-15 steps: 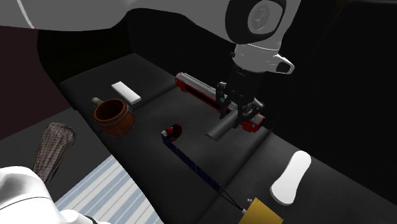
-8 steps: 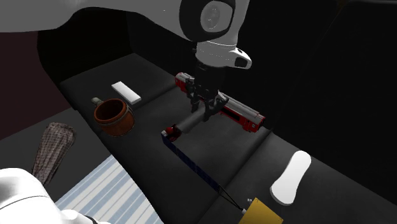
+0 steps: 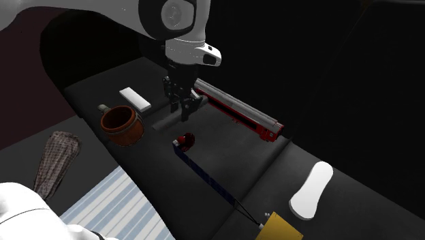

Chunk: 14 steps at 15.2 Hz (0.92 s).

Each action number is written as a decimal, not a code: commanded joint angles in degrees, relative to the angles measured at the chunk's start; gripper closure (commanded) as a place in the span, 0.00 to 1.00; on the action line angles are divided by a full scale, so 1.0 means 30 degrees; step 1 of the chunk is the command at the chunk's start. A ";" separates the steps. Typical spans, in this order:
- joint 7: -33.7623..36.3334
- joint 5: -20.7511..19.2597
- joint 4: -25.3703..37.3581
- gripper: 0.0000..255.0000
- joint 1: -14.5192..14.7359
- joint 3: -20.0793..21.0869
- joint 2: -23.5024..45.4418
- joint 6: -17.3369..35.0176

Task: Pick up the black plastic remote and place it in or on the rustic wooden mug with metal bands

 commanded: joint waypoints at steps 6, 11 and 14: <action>0.3052 0.1409 -0.1493 1.00 0.1380 0.2146 -0.1406 0.0291; 0.5272 0.2590 -0.1940 1.00 0.2454 0.3787 -0.1814 0.0590; 0.6616 0.3293 -0.1952 1.00 0.3098 0.4794 -0.1794 0.0829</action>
